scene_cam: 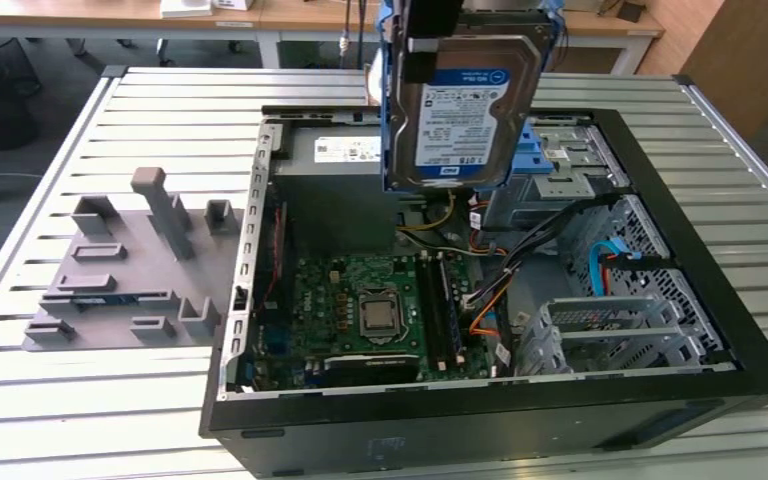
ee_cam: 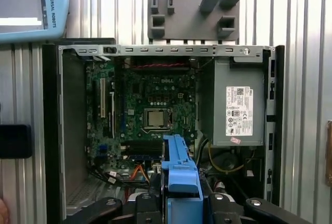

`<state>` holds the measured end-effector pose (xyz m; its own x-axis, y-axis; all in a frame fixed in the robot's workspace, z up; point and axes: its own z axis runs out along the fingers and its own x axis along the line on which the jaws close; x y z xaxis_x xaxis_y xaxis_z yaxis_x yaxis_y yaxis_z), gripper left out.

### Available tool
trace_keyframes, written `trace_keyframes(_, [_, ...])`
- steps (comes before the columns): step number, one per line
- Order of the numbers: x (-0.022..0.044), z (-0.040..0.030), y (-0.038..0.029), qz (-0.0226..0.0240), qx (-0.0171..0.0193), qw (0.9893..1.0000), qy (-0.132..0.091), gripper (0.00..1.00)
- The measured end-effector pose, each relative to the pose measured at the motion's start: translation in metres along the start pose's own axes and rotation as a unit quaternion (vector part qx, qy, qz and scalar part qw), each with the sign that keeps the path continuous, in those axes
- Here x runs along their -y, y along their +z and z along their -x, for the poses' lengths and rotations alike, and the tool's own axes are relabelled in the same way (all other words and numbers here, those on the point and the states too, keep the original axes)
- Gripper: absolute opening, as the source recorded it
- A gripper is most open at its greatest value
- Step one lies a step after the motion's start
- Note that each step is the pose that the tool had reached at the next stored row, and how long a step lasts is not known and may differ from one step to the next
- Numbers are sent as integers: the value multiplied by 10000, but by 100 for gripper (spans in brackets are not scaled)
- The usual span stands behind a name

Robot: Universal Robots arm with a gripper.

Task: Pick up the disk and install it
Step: 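Pick up the disk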

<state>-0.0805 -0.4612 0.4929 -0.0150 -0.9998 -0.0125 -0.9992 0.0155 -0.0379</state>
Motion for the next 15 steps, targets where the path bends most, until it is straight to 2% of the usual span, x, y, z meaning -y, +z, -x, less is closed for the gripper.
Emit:
trace_keyframes(5, [14,-107,13,1,0,10000,1,36])
trace_keyframes(10, [62,-161,20,15,0,10000,6,36])
trace_keyframes(15, [98,-203,23,61,-1,10000,11,36])
